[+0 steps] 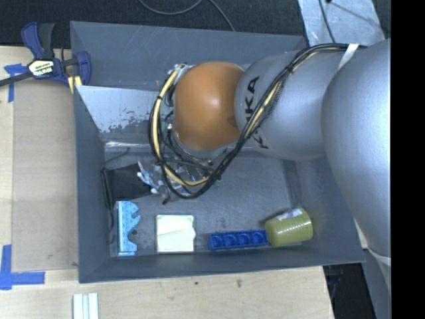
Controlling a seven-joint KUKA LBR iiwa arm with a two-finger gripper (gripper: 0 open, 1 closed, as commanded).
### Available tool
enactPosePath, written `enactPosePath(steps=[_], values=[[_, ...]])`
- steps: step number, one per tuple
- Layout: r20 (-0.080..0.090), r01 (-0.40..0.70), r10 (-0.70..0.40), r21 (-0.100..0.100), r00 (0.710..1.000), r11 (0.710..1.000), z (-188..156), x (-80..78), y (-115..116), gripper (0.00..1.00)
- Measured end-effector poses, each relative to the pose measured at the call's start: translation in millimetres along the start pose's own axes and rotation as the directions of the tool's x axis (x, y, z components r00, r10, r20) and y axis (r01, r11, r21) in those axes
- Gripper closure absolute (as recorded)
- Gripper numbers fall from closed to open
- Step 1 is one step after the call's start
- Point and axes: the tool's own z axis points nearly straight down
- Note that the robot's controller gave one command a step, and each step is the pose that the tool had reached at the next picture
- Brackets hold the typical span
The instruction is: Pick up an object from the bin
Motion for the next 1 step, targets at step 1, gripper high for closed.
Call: enactPosePath(steps=[1], values=[[0.003,-0.018,0.018,-0.001,1.0,1.0,-19.8,7.5,0.0,1.0]])
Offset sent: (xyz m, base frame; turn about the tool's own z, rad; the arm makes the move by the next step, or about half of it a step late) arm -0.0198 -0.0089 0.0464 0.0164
